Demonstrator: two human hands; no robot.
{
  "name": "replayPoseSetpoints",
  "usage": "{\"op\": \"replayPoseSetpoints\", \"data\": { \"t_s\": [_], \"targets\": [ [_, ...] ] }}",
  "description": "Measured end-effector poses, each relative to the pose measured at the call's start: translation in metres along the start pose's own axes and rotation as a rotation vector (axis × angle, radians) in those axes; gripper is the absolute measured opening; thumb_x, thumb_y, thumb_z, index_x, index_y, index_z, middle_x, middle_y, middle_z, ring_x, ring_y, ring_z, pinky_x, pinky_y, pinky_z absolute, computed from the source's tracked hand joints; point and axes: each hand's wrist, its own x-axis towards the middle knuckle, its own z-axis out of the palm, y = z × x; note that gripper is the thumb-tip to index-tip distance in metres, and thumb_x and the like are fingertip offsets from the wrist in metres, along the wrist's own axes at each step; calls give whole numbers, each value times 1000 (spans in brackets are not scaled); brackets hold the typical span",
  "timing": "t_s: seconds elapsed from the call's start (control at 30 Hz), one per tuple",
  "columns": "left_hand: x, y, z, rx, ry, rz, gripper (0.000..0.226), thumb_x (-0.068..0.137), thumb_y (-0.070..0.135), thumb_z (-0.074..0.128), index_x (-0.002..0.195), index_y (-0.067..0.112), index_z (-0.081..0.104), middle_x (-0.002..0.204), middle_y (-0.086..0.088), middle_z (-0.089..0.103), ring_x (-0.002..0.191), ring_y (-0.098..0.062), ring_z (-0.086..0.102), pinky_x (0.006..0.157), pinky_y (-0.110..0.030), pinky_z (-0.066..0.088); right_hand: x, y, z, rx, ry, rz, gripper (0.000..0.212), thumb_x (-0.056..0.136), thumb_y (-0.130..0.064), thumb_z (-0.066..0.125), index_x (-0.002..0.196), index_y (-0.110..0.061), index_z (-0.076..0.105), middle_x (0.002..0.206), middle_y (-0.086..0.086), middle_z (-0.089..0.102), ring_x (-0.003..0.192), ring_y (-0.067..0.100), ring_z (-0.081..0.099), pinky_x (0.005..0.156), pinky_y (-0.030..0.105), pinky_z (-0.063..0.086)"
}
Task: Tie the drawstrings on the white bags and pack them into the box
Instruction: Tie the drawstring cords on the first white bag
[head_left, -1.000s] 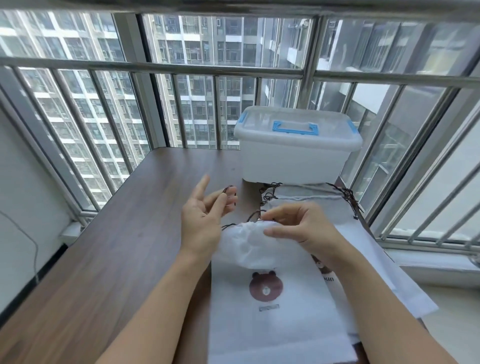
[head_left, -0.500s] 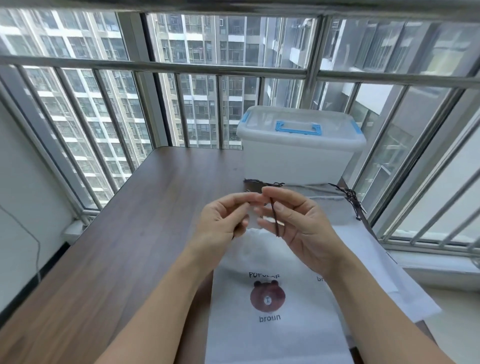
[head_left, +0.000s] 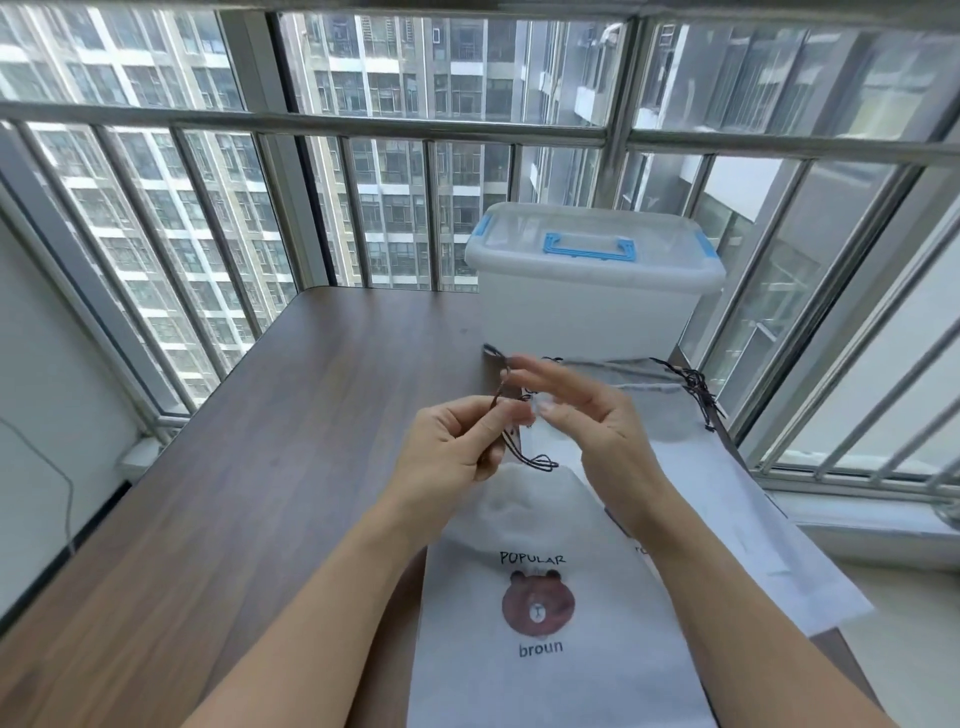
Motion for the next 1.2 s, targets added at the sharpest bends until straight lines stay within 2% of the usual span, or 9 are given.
{"op": "replayPoseSetpoints", "data": {
  "t_s": [0.07, 0.17, 0.3, 0.43, 0.53, 0.73, 0.87, 1.03, 1.2],
  "targets": [
    [1, 1, -1, -83, -12, -40, 22, 84, 29, 65, 89, 13, 79, 82, -7, 71, 53, -9, 42, 49, -19, 30, 5, 6, -6, -55, 62, 15, 50, 88, -21, 61, 135, -38, 58, 121, -5, 72, 99, 16, 64, 94, 33, 50],
    [4, 1, -5, -165, -36, -75, 21, 84, 26, 63, 89, 13, 78, 93, -10, 74, 53, -8, 44, 47, -17, 34, 8, 16, -10, -158, 6, 70, 32, 92, -31, 65, 124, -34, 66, 111, -7, 75, 103, 19, 66, 95, 43, 51],
    [5, 1, -7, -204, -50, -95, 21, 85, 25, 61, 90, 14, 78, 94, -12, 75, 52, -8, 47, 45, -15, 36, 5, 16, -8, -78, -41, 120, 27, 104, -16, 52, 126, -12, 68, 89, -23, 71, 80, -6, 59, 73, 12, 44],
    [5, 1, -8, -212, -92, -97, 23, 88, 23, 58, 92, 15, 79, 94, -10, 76, 53, -8, 49, 45, -15, 34, 6, 18, -3, -41, -70, 210, 31, 106, -27, 44, 115, -22, 74, 94, -12, 70, 74, 7, 48, 69, 16, 40],
    [5, -1, -7, -209, -92, -110, 22, 86, 21, 58, 96, 9, 73, 88, -13, 73, 53, -8, 52, 45, -16, 36, 6, 21, -1, 44, -84, 260, 28, 105, -22, 49, 100, -16, 76, 80, -2, 62, 65, 7, 45, 67, 19, 41],
    [6, 0, -7, -148, -27, -106, 27, 84, 15, 65, 109, 4, 64, 83, -15, 74, 53, -10, 55, 46, -16, 41, 6, 19, 1, 25, -48, 296, 28, 101, -24, 56, 78, -14, 69, 67, -10, 60, 62, 4, 45, 62, 15, 38],
    [6, 0, -8, -125, 3, -149, 18, 88, 3, 65, 106, 2, 65, 77, -9, 73, 57, -11, 63, 47, -15, 44, 10, 13, -3, 246, 131, 361, 27, 101, -25, 57, 76, -14, 61, 73, -9, 65, 77, 10, 55, 67, 22, 41],
    [4, 1, -9, -129, 7, -149, 17, 79, 2, 70, 95, 7, 71, 85, -10, 76, 70, -13, 74, 53, -15, 53, 4, 5, -3, 496, 85, 417, 21, 93, -28, 60, 80, -11, 62, 102, 9, 71, 97, 20, 67, 91, 34, 48],
    [9, -2, -12, -227, 137, -118, 14, 87, -4, 65, 98, 3, 70, 93, -14, 76, 78, -17, 75, 66, -19, 59, -3, 1, -1, 107, -173, 319, 17, 90, -10, 69, 78, -3, 78, 109, -2, 76, 117, 4, 63, 99, 18, 45]
  ]
}}
